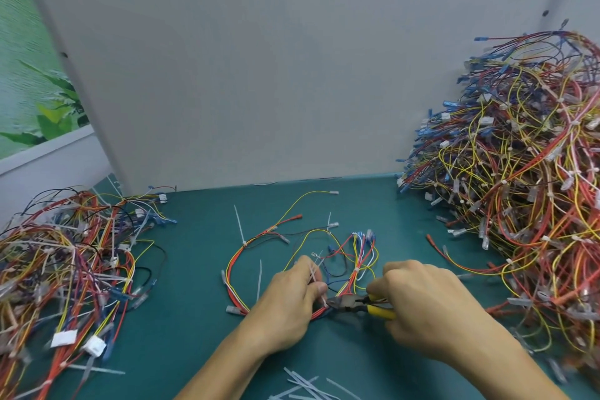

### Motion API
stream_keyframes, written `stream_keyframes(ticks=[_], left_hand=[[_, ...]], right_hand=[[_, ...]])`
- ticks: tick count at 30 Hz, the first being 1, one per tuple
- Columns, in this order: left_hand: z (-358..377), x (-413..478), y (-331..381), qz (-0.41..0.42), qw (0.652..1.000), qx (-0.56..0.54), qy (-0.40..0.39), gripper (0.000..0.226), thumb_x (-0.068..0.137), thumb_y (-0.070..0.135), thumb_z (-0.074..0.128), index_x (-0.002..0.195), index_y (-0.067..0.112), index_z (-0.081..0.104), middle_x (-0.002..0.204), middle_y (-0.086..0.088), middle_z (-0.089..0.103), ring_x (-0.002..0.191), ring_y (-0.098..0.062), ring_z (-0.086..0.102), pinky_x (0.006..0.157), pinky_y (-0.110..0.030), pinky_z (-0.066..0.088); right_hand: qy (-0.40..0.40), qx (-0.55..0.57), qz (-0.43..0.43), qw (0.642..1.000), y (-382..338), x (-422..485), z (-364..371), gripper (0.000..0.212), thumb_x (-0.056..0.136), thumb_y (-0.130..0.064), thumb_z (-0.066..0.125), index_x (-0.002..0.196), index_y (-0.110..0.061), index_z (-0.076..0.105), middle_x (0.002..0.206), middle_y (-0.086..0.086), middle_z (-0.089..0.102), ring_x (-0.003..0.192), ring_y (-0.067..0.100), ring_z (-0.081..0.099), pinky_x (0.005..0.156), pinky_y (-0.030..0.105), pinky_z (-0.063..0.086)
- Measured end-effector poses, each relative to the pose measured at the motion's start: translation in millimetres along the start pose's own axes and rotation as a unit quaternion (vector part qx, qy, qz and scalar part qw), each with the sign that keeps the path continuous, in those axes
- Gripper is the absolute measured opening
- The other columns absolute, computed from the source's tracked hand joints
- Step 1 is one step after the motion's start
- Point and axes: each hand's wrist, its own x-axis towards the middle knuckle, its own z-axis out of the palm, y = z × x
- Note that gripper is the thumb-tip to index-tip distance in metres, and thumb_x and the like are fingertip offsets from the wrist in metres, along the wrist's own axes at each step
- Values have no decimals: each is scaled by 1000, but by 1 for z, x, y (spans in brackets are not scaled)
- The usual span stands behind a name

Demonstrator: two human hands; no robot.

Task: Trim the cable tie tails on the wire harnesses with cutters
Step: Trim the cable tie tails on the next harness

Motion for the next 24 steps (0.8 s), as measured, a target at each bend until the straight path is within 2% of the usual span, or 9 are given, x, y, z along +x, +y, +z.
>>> stream_keyframes(ticks=[3,7,11,14,18,21,24], left_hand=[[0,0,0,-1,1000,-5,0,16,97,19,47,82,23,45,74,12,61,66,9,49,62,-8,35],[0,0,0,-2,1000,-7,1,15,97,20,48,82,22,46,68,13,56,63,9,48,61,-9,35],[-1,-1,-1,-6,1000,-8,-1,15,97,22,48,83,22,48,61,14,50,59,8,46,57,-10,33],[-1,0,-2,-9,1000,-3,-4,14,97,24,48,83,23,48,64,13,51,59,6,45,56,-12,33],[0,0,-2,-7,1000,-3,-9,17,97,23,49,81,24,46,67,12,53,63,6,46,58,-12,32],[0,1,-3,-9,1000,0,-11,16,97,25,48,81,25,46,71,10,54,63,2,44,59,-15,33],[1,1,-4,-10,1000,0,-15,16,97,25,48,82,25,46,74,9,55,64,0,44,60,-16,33]], right_hand=[[-2,0,-6,1000,0,0,0,5,79,-26,49,84,-25,48,72,-7,29,89,26,55,61,33,34],[3,-9,-11,1000,1,0,0,7,80,-26,49,86,-24,50,74,-5,30,78,28,44,61,33,32],[10,-23,-17,1000,-1,1,0,11,81,-24,48,92,-24,53,77,-4,30,84,28,48,61,32,28],[15,-37,-23,999,-1,1,0,17,81,-21,48,96,-23,54,81,-5,31,92,28,54,60,32,24],[2,-34,-28,999,0,3,0,8,82,-20,47,86,-26,44,72,-5,26,93,27,54,47,29,18],[4,-46,-27,999,0,4,1,9,82,-21,48,90,-24,50,75,-4,31,88,30,53,48,29,18],[6,-55,-24,998,-1,3,1,10,82,-21,48,91,-23,51,84,-6,38,76,32,42,48,29,19]])
